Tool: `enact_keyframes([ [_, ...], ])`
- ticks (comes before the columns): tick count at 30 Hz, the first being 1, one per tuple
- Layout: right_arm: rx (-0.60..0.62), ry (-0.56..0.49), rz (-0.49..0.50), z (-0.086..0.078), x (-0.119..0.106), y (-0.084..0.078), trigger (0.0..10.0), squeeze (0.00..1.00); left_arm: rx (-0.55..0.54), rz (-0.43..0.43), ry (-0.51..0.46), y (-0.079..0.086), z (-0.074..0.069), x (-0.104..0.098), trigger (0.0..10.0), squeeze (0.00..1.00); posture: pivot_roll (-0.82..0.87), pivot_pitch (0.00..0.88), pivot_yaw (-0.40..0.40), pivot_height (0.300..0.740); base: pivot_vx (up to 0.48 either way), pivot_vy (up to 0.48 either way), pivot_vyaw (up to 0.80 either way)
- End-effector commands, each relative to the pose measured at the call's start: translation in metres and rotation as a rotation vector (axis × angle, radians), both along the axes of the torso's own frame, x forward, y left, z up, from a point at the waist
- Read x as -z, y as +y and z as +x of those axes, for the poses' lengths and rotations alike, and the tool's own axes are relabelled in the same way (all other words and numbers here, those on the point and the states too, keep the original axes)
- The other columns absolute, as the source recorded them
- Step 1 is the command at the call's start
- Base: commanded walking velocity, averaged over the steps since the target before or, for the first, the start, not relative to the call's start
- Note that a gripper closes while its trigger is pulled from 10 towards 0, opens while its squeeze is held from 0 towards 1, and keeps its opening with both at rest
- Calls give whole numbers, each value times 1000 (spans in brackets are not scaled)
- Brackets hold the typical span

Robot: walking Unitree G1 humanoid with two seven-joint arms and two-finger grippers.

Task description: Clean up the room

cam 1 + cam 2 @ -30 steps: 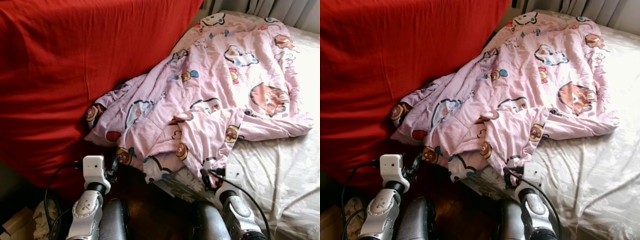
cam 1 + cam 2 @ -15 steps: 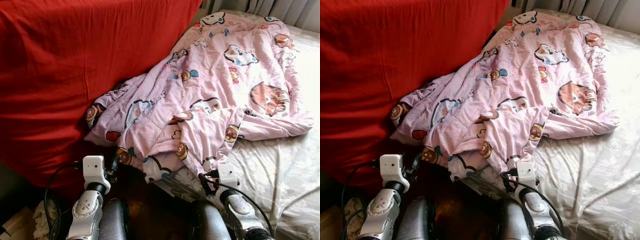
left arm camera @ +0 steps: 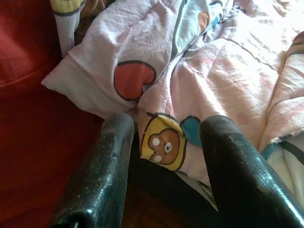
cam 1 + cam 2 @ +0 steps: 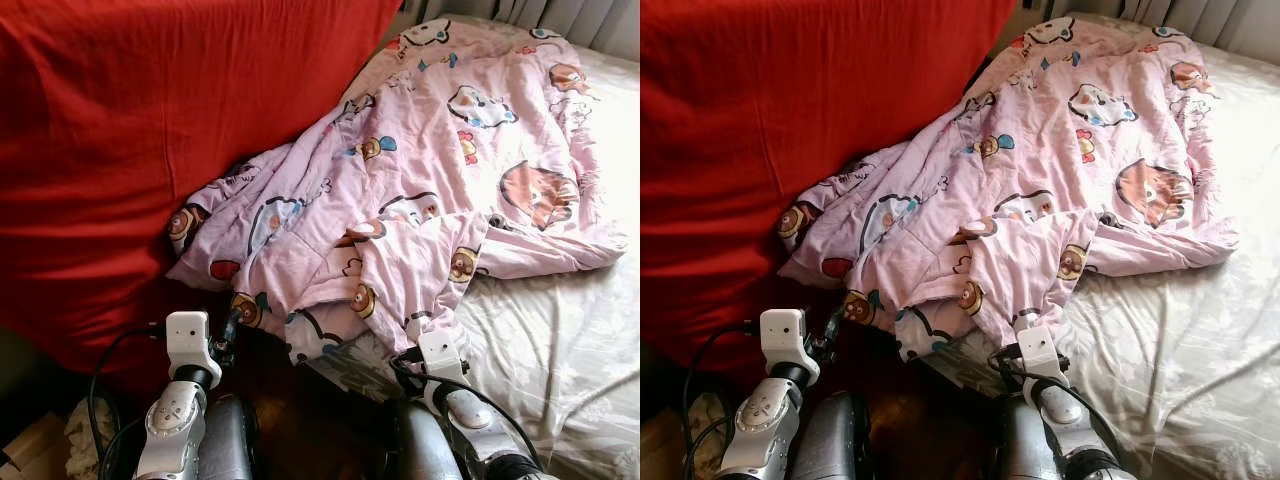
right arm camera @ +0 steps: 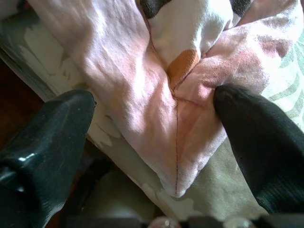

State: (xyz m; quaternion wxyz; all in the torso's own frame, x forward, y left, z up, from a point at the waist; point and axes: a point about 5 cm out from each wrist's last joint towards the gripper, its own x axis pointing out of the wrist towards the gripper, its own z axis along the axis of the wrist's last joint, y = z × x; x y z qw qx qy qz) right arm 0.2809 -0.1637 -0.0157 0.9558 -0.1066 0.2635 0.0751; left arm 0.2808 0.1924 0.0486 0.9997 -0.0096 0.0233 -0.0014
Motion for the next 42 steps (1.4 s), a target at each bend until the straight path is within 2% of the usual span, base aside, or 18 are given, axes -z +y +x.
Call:
enact_keyframes([
  [1, 1, 32, -22, -4, 4, -3, 10000, 0, -9, -2, 19, 0, -3, 4, 10000, 0, 66, 224, -55, 586, 0, 0, 0],
  [11, -9, 29, -86, -3, 5, 0, 10000, 0, -15, -13, 9, -3, -5, 2, 10000, 0, 81, 252, -56, 586, 0, 0, 0],
  [18, -26, 5, -138, 0, 2, 1, 10000, 0, -25, -7, 21, 1, -14, 6, 10000, 0, 85, 274, -52, 586, 0, 0, 0],
  [29, 16, 19, -212, -4, 5, -11, 10000, 0, -28, -4, 35, 1, -18, 7, 10000, 0, 90, 283, -51, 586, 0, 0, 0],
  [30, 36, 19, -226, -4, 4, -14, 3490, 0, -30, -4, 38, 2, -19, 8, 10000, 0, 96, 283, -51, 586, 0, 0, 0],
  [31, 46, 18, -226, -3, 4, -16, 0, 0, -31, -3, 39, 2, -20, 8, 10000, 0, 96, 283, -51, 586, 0, 0, 0],
  [42, 77, 15, -235, -2, 2, -22, 0, 0, -38, -3, 52, 2, -21, 10, 10000, 0, 92, 282, -51, 586, 0, 0, 0],
])
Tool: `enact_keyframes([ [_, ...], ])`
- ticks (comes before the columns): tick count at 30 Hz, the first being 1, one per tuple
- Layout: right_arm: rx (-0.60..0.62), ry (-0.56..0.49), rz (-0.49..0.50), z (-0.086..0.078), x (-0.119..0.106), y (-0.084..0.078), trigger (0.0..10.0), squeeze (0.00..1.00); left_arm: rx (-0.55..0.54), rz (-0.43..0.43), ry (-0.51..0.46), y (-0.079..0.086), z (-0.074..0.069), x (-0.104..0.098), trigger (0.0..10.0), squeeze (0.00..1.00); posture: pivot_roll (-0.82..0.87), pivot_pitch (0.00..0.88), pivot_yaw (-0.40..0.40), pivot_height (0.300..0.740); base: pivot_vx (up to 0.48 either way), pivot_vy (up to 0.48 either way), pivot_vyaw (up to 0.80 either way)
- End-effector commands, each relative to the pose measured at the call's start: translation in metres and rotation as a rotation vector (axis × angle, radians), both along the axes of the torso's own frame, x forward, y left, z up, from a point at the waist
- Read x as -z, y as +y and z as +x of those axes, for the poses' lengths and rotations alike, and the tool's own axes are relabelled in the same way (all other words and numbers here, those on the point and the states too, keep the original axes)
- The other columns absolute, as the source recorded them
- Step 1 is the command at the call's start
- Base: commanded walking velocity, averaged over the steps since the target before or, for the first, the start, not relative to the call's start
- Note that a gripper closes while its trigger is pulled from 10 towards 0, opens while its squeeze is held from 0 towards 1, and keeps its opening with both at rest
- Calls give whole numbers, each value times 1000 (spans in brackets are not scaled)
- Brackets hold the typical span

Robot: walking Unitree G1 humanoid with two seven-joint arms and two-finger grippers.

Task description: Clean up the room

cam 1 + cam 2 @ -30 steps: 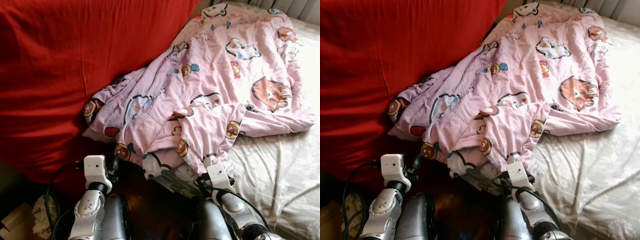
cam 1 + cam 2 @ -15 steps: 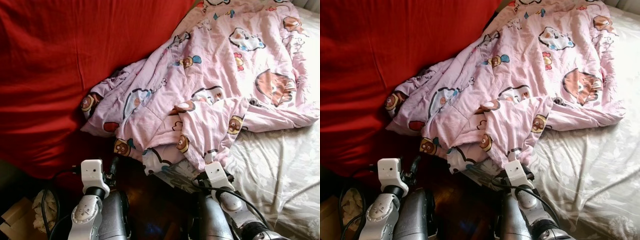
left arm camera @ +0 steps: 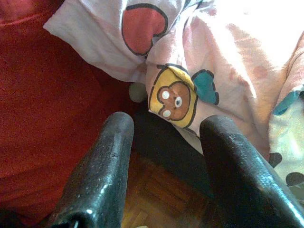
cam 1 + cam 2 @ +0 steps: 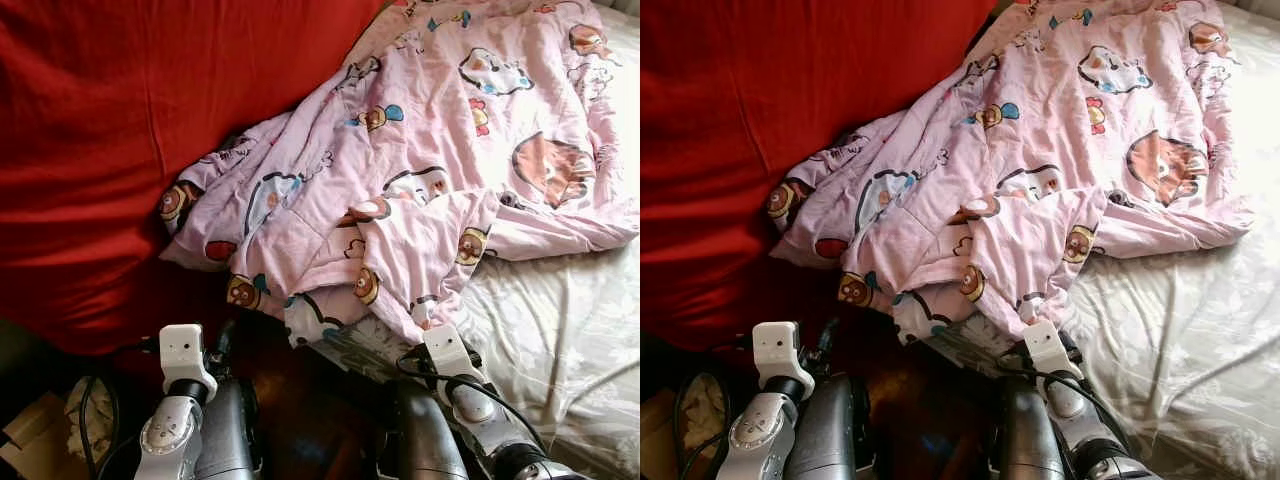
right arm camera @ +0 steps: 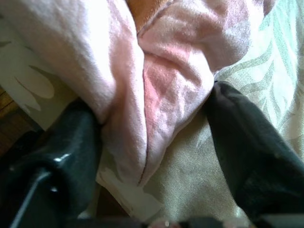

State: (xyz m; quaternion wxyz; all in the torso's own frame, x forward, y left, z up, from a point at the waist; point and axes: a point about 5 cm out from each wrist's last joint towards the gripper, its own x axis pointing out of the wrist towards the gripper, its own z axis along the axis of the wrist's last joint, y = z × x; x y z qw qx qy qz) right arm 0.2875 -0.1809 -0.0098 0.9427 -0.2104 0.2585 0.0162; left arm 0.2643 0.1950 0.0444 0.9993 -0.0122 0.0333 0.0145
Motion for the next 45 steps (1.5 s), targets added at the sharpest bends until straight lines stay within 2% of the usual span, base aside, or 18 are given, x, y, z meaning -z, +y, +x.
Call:
enact_keyframes([
  [1, 28, 43, 3, -9, 8, -5, 0, 0, -6, 1, 32, 0, -5, 6, 10000, 0, 93, 282, -49, 586, 0, 0, 0],
  [5, -9, 14, 56, -7, 6, 4, 0, 0, -9, 4, 36, 1, -5, 6, 10000, 0, 94, 281, -47, 586, 0, 0, 0],
  [15, -56, -6, 83, -4, 4, 16, 0, 0, -15, 10, 36, 4, -4, 5, 10000, 0, 95, 272, -47, 586, 0, 0, 0],
  [23, -44, -10, 130, -6, 5, 18, 0, 0, -17, 9, 32, 3, 0, 4, 10000, 0, 94, 259, -48, 586, 0, 0, 0],
  [36, 173, -84, 328, -10, 4, 4, 0, 0, -28, 12, 34, 7, 9, 3, 10000, 0, 78, 215, -48, 586, 0, 0, 0],
  [42, 273, -218, 454, -7, -8, -12, 0, 0, -38, 7, 40, 8, 14, 5, 10000, 0, 60, 177, -46, 586, 0, 0, 0],
  [43, 267, -231, 458, -8, -9, -13, 3922, 0, -40, 5, 43, 9, 14, 6, 10000, 0, 56, 168, -44, 586, 0, 0, 0],
  [44, 249, -250, 474, -7, -11, -12, 10000, 0, -42, 3, 50, 9, 14, 7, 10000, 0, 52, 161, -39, 586, 0, 0, 0],
  [45, 239, -265, 487, -7, -12, -11, 10000, 0, -44, 0, 56, 10, 14, 9, 10000, 0, 51, 158, -38, 586, 0, 0, 0],
])
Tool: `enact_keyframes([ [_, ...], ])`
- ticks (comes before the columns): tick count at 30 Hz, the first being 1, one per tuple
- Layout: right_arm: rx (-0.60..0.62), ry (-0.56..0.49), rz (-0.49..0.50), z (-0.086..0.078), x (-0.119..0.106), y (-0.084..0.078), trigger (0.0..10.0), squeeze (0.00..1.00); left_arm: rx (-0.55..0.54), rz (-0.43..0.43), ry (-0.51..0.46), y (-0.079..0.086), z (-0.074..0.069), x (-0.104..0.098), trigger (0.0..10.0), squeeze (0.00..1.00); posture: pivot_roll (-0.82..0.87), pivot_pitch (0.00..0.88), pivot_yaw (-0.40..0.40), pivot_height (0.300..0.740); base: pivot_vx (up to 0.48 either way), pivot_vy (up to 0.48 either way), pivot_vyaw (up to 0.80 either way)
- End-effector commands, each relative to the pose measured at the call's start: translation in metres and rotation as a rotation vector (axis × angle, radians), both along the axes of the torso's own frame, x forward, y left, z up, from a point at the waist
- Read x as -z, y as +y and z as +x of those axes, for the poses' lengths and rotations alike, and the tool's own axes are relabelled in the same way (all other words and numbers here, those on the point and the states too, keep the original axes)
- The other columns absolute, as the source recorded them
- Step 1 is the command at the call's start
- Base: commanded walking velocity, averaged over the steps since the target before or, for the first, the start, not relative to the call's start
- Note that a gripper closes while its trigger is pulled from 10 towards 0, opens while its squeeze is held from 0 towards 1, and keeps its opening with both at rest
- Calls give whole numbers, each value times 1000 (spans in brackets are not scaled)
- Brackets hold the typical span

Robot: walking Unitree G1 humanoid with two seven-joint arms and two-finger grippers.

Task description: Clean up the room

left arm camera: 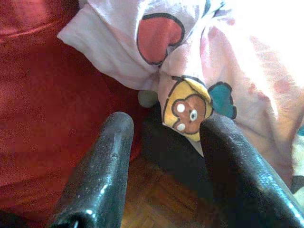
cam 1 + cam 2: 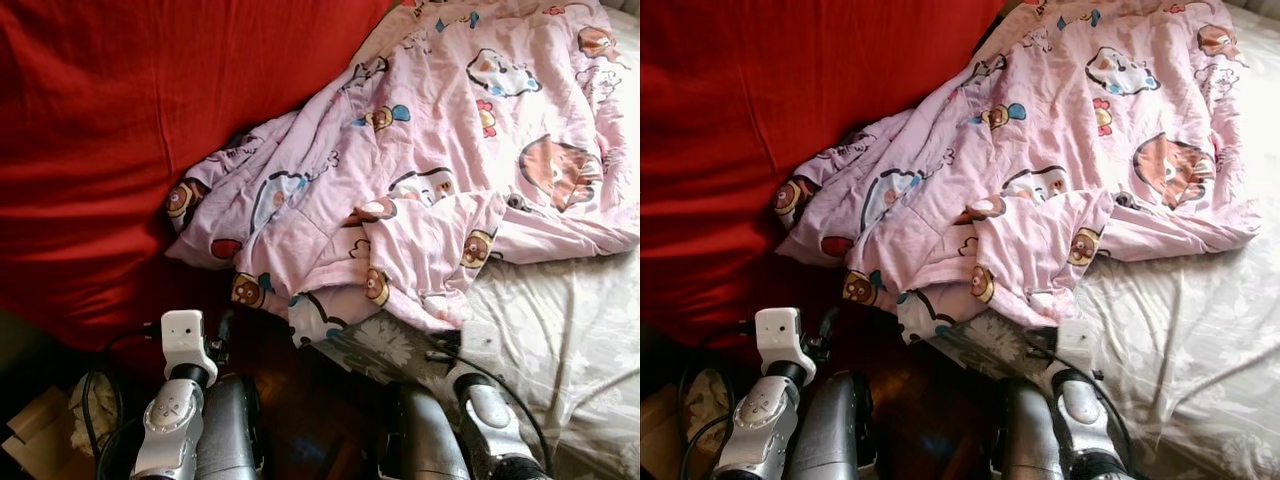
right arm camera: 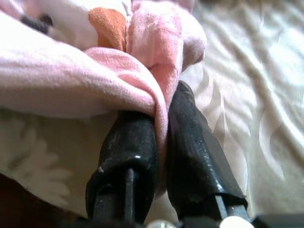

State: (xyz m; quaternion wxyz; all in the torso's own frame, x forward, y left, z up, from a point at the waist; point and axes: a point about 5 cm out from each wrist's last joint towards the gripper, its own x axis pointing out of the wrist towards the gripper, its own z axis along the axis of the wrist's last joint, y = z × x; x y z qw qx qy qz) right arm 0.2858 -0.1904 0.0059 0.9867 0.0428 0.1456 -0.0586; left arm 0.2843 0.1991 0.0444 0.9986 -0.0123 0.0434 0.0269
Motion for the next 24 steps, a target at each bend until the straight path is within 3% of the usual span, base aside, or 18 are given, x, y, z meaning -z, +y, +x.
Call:
enact_keyframes([
  [1, -5, -36, 45, -5, 0, 1, 10000, 0, -23, -5, 48, 6, -7, 12, 10000, 0, 47, 152, -35, 586, 0, 0, 0],
  [6, -42, -116, 70, 0, -10, 10, 10000, 0, -39, -16, 89, 12, -10, 20, 10000, 0, 33, 125, -21, 586, 0, 0, 0],
  [9, 12, -116, 84, 2, -11, 8, 10000, 0, -47, -16, 114, 15, -12, 26, 10000, 0, 38, 112, -15, 616, 0, 0, 0],
  [14, 1, -107, 49, 3, -11, 8, 10000, 0, -54, -18, 141, 16, -15, 31, 10000, 0, 42, 97, -8, 646, 0, 0, 0],
  [18, 40, -119, 81, 3, -12, 7, 10000, 0, -113, -82, 185, 24, -20, 40, 10000, 0, 40, 84, -8, 676, 0, 0, 0],
  [24, 41, -125, 78, 4, -13, 6, 10000, 0, -133, -86, 258, 29, -29, 54, 10000, 0, 40, 71, -9, 711, 0, 0, 0],
])
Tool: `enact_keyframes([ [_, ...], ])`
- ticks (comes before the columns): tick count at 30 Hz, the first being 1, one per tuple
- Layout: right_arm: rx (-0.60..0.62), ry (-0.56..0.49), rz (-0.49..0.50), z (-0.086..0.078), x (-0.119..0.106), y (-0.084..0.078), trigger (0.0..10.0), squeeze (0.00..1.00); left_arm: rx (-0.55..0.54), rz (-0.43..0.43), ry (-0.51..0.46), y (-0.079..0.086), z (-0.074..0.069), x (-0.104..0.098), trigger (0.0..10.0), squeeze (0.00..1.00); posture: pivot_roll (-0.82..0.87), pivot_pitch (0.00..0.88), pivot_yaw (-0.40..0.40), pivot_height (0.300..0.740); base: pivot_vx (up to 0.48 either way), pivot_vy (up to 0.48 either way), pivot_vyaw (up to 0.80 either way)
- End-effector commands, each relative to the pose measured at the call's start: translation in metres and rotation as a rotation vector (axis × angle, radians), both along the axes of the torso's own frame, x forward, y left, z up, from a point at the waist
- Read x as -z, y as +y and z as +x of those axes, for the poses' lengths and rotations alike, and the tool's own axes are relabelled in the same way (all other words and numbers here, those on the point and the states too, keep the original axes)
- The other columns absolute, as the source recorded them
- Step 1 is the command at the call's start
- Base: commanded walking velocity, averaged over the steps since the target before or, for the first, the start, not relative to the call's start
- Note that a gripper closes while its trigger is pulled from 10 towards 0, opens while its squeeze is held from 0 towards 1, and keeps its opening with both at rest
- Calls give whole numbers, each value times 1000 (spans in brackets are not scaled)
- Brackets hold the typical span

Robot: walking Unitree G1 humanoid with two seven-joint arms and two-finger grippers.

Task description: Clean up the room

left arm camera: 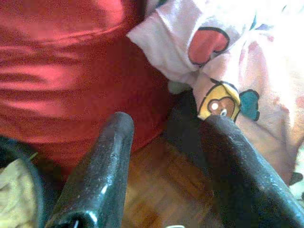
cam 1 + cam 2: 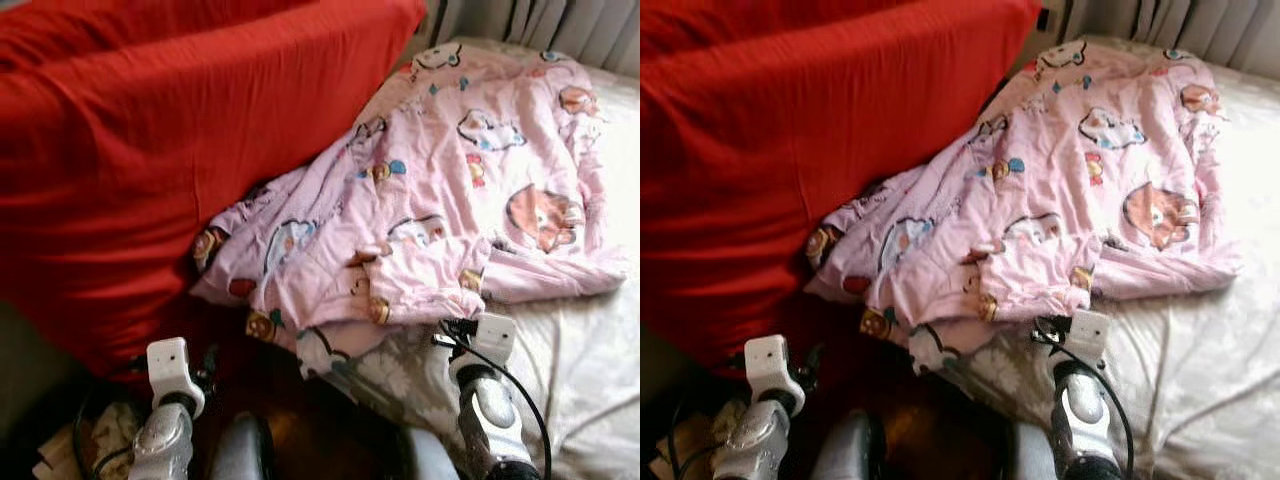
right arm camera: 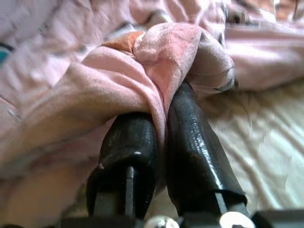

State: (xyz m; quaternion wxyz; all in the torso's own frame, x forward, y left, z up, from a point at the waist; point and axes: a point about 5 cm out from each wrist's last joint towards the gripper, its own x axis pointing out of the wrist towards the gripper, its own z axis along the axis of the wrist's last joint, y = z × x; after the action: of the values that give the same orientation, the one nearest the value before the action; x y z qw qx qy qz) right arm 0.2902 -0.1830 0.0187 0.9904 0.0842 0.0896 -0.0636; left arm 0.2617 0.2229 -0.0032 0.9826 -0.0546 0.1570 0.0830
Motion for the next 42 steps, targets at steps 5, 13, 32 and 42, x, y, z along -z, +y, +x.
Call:
enact_keyframes([
  [5, 43, -6, 3, -3, 1, -8, 10000, 0, -20, 9, 119, 7, -18, 20, 10000, 0, 45, 54, -11, 740, 0, 0, 0],
  [13, 44, -7, 15, -5, 3, -7, 10000, 0, -23, 20, 281, 10, -44, 44, 10000, 0, 50, 35, -11, 740, 0, 0, 0],
  [32, 56, -2, 31, -11, 8, -3, 10000, 0, -24, 23, 473, 3, -80, 70, 10000, 0, 41, 0, -14, 740, 0, 0, 0],
  [42, 63, -4, 31, -11, 8, -3, 10000, 0, -5, 2, 467, -4, -78, 71, 10000, 0, 27, 2, -6, 740, 0, 0, 0],
])
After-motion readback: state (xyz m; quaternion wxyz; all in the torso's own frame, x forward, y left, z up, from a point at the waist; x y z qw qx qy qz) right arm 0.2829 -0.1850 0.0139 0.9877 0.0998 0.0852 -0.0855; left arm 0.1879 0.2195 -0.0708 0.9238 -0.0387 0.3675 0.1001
